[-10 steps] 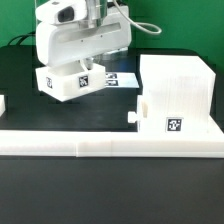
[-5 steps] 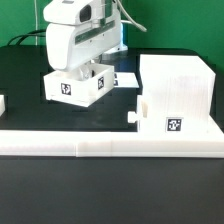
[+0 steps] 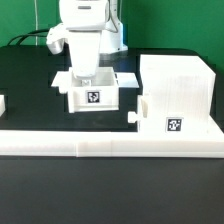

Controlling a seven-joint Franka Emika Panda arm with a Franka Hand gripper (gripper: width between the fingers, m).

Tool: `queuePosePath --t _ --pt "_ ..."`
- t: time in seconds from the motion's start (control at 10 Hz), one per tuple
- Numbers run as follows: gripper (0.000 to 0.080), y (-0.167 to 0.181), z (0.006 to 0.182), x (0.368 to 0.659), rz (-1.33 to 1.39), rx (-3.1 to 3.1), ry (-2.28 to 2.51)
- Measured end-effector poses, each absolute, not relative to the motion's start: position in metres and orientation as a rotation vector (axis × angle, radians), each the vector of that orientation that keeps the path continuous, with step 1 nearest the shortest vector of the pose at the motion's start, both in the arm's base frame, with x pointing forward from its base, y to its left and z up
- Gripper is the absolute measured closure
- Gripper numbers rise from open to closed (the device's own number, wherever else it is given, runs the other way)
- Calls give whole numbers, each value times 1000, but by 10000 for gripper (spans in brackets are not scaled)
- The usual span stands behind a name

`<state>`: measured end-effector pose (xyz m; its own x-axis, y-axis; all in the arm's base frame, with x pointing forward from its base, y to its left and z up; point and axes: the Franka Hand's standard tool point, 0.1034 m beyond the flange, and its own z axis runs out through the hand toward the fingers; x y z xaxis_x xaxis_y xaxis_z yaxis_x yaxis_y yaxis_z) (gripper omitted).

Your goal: Assemble drawer

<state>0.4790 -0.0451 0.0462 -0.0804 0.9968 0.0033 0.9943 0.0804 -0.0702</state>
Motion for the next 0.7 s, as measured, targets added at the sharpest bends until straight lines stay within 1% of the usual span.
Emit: queuePosePath --t 0.3,0.5,0.7 --pt "757 -44 46 479 64 -2156 -2227" --pt "757 -41 52 495 -44 -2274 -2203" --pt "757 -28 57 505 -73 -2431 -2044"
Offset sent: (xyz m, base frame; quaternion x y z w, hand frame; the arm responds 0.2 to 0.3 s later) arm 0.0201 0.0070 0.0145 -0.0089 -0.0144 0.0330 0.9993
